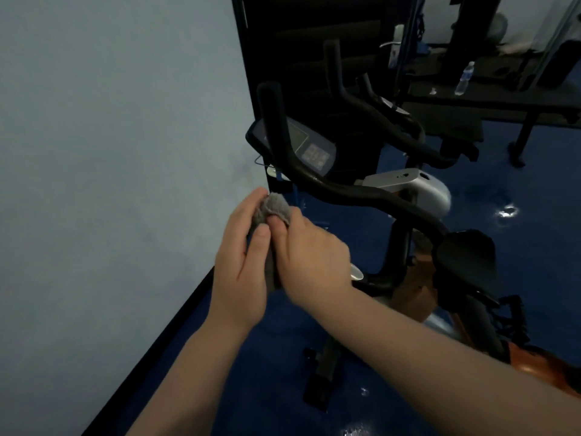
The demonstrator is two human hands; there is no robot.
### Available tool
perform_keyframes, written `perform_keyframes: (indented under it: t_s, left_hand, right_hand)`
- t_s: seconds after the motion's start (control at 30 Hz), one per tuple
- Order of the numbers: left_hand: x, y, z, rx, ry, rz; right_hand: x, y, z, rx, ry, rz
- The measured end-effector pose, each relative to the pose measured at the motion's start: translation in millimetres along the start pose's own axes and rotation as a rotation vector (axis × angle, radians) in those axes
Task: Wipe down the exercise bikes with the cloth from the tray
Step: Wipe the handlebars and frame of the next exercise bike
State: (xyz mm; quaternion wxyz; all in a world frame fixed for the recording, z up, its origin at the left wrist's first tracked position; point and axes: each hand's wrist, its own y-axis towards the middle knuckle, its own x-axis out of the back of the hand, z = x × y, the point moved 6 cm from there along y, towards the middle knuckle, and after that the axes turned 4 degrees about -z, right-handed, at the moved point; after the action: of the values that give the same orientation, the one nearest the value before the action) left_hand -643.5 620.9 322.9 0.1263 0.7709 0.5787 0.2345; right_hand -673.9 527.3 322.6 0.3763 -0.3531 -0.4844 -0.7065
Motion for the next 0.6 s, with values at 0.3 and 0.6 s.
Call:
perform_keyframes:
  t_s: [0.3,0.6]
  left_hand:
    - [4.8,2.9,0.6,0.049,-0.153,0.078]
    - [-10.4,-13.8,-0.5,-0.039,-0.027,0.016]
  right_hand:
    - [0.7,24.1,-4.4,-0.241,0.404,0.049]
    - [10.3,-42.5,-36.1,-0.116,0.143,-0.029]
